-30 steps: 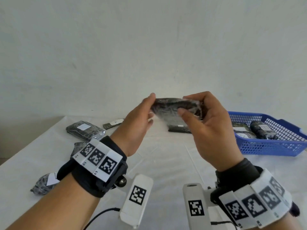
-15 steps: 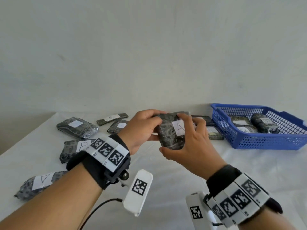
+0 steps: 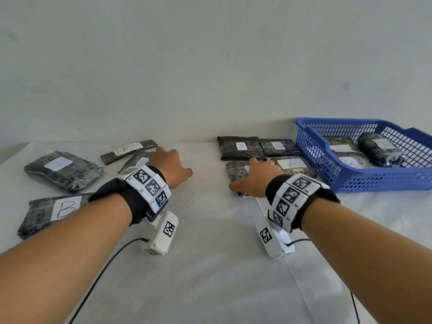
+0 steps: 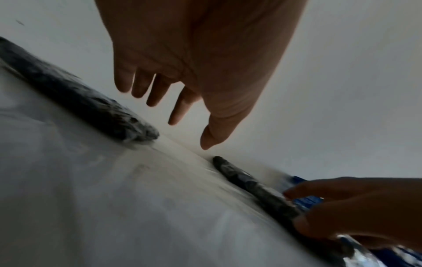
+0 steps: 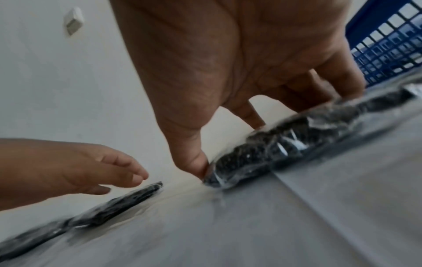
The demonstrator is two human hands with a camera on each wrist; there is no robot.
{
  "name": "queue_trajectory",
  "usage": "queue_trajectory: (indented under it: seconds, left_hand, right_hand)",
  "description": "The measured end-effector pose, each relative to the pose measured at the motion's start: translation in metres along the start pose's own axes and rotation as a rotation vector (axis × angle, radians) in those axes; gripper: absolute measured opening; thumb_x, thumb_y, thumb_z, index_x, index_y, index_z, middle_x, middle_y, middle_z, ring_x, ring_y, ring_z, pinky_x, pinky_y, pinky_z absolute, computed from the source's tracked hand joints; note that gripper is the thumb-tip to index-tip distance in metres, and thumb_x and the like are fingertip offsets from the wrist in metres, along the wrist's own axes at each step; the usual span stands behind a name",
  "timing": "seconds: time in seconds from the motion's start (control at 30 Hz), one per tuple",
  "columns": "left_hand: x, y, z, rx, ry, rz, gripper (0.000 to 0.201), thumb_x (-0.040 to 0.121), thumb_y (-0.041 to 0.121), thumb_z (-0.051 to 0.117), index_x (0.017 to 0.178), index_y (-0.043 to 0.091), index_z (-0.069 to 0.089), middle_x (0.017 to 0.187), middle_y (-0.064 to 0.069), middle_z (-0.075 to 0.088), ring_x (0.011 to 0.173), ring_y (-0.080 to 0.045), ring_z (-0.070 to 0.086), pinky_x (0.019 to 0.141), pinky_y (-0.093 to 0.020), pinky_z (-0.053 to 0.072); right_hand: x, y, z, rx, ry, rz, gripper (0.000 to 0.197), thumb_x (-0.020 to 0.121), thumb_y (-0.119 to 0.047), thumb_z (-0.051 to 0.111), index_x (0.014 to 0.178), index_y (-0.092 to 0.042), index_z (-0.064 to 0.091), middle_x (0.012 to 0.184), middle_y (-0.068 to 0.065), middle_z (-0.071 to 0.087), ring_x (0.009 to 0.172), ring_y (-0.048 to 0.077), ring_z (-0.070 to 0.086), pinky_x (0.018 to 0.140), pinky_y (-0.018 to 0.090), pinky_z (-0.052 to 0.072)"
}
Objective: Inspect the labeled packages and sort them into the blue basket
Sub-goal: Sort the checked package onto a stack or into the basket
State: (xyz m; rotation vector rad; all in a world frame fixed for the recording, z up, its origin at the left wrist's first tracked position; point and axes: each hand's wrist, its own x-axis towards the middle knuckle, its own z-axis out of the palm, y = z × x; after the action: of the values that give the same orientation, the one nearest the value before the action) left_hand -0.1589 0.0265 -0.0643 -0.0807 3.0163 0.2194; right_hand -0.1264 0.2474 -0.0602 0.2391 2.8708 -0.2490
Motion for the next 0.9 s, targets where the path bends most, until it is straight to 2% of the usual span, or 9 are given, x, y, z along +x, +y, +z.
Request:
queue_trajectory:
  seconds: [0.13, 0.3, 0.4, 0.47, 0.6, 0.73, 0.8, 0.87, 0.9]
  left_hand:
    - [0.034, -0.022, 0.006, 0.129, 0.007, -0.17, 0.088, 0.087, 0.068, 0.061, 0.144, 0.003, 0.045, 0.148, -0.027, 0.044, 0.134, -0.043, 0.045, 0.107, -0.043, 0.041]
    - [0.047, -0.043, 0.01, -0.005, 0.019, -0.228, 0.086, 0.078, 0.066, 0.068, 0.135, 0.003, 0.054, 0.128, -0.019, 0.063, 0.111, -0.036, 0.062, 0.084, -0.032, 0.049]
    - [0.04, -0.039, 0.002, -0.085, 0.055, -0.268, 0.1, 0.077, 0.065, 0.074, 0.146, 0.001, 0.041, 0.138, -0.022, 0.056, 0.123, -0.039, 0.057, 0.093, -0.035, 0.048]
    - [0.028, -0.029, -0.008, -0.165, 0.078, -0.267, 0.112, 0.074, 0.068, 0.076, 0.152, 0.002, 0.03, 0.148, -0.025, 0.043, 0.135, -0.043, 0.046, 0.106, -0.042, 0.042]
    - [-0.009, 0.007, -0.028, -0.335, 0.227, -0.112, 0.121, 0.07, 0.074, 0.078, 0.154, 0.004, 0.025, 0.151, -0.022, 0.031, 0.141, -0.04, 0.033, 0.108, -0.05, 0.039]
    - [-0.053, 0.032, -0.036, -0.587, 0.425, 0.178, 0.13, 0.06, 0.074, 0.082, 0.156, 0.009, 0.021, 0.141, -0.011, 0.031, 0.133, -0.029, 0.033, 0.108, -0.043, 0.04]
    - [-0.073, 0.034, -0.042, -0.808, 0.423, 0.29, 0.116, 0.064, 0.072, 0.08, 0.154, 0.021, 0.029, 0.136, -0.002, 0.035, 0.128, -0.017, 0.043, 0.103, -0.028, 0.046]
    - [-0.088, 0.032, -0.053, -1.093, 0.394, 0.293, 0.078, 0.082, 0.063, 0.073, 0.147, 0.032, 0.042, 0.13, 0.005, 0.047, 0.112, -0.002, 0.055, 0.085, -0.009, 0.048]
    - [-0.093, 0.029, -0.058, -1.237, 0.366, 0.284, 0.058, 0.092, 0.055, 0.067, 0.142, 0.033, 0.048, 0.126, 0.005, 0.057, 0.105, -0.001, 0.061, 0.081, -0.012, 0.05]
  right_hand:
    - [0.026, 0.0, -0.004, -0.027, 0.015, -0.025, 0.084, 0.089, -0.066, 0.061, 0.15, -0.01, 0.046, 0.146, 0.013, 0.058, 0.131, 0.034, 0.057, 0.108, 0.045, 0.051]
    - [0.038, 0.001, -0.002, -0.092, 0.023, 0.0, 0.092, 0.087, -0.07, 0.059, 0.155, -0.01, 0.039, 0.151, 0.014, 0.054, 0.137, 0.038, 0.052, 0.113, 0.049, 0.047]
    - [0.031, -0.001, -0.004, -0.119, 0.026, 0.025, 0.103, 0.086, -0.077, 0.058, 0.16, -0.011, 0.03, 0.159, 0.02, 0.044, 0.145, 0.042, 0.043, 0.118, 0.052, 0.041]
    - [0.019, -0.008, -0.011, -0.082, 0.131, -0.057, 0.091, 0.093, -0.072, 0.055, 0.157, -0.01, 0.035, 0.158, 0.024, 0.039, 0.146, 0.042, 0.039, 0.119, 0.054, 0.037]
    - [-0.007, -0.035, -0.033, 0.434, 0.279, -0.364, 0.053, 0.103, -0.053, 0.054, 0.125, -0.006, 0.063, 0.119, 0.011, 0.066, 0.109, 0.028, 0.061, 0.09, 0.037, 0.049]
    - [-0.033, -0.044, -0.057, 0.976, 0.109, -0.446, 0.048, 0.087, -0.053, 0.066, 0.095, -0.005, 0.071, 0.093, 0.013, 0.078, 0.087, 0.041, 0.073, 0.089, 0.051, 0.061]
    - [-0.047, -0.034, -0.068, 1.05, 0.173, -0.523, 0.029, 0.093, -0.038, 0.07, 0.102, -0.01, 0.072, 0.096, 0.013, 0.08, 0.092, 0.037, 0.077, 0.088, 0.056, 0.062]
    - [-0.056, -0.024, -0.073, 1.189, 0.231, -0.569, 0.015, 0.1, -0.021, 0.069, 0.11, -0.011, 0.069, 0.094, 0.01, 0.08, 0.086, 0.027, 0.078, 0.081, 0.047, 0.063]
    - [-0.06, -0.021, -0.074, 1.268, 0.233, -0.585, 0.015, 0.1, -0.017, 0.069, 0.113, -0.009, 0.068, 0.092, 0.008, 0.079, 0.082, 0.023, 0.076, 0.078, 0.042, 0.061]
